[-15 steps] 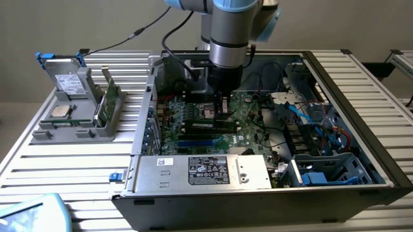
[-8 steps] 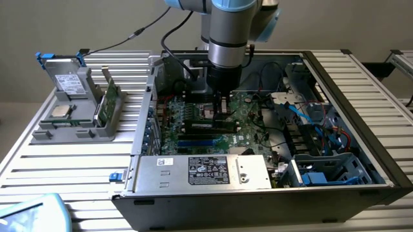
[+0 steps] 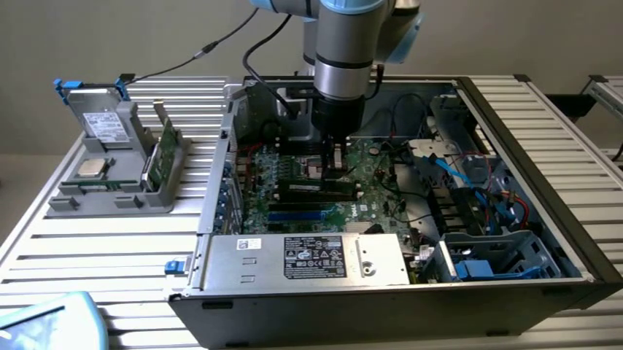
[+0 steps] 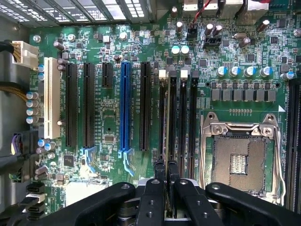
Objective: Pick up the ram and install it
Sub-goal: 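Insert the ram into the slot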
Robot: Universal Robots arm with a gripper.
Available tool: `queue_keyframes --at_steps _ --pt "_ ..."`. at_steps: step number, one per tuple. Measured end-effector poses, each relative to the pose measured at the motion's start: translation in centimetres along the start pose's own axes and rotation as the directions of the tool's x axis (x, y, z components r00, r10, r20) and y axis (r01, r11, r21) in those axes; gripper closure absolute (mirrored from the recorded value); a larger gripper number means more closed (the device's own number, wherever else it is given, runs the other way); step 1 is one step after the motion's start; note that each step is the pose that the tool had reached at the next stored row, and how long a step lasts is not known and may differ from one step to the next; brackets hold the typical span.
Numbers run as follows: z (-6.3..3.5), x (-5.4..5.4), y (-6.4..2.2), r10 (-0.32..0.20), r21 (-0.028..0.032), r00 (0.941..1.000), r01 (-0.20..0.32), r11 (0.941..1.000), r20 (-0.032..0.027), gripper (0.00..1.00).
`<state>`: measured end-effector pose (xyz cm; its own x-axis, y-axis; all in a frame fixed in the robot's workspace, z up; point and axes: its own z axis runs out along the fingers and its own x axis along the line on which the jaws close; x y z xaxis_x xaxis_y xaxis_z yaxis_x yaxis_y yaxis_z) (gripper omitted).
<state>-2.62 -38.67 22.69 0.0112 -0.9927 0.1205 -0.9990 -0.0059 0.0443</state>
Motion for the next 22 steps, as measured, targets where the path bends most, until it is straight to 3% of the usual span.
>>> queue_keyframes --at_steps 3,9,16,22 --pt "-0.08 -0.01 0.01 0.000 0.0023 1.0000 0.000 1.0000 0.0000 0.87" --pt "-0.12 -0.03 0.00 0.004 0.0133 1.0000 -0.004 0.9999 0.0002 0.87" --pt "-0.16 -0.03 0.45 0.007 0.0169 1.0000 -0.007 0.9998 -0.0006 0.87" --pt "-0.47 0.00 0.53 0.010 0.0239 1.0000 -0.010 0.9997 -0.0006 0.87"
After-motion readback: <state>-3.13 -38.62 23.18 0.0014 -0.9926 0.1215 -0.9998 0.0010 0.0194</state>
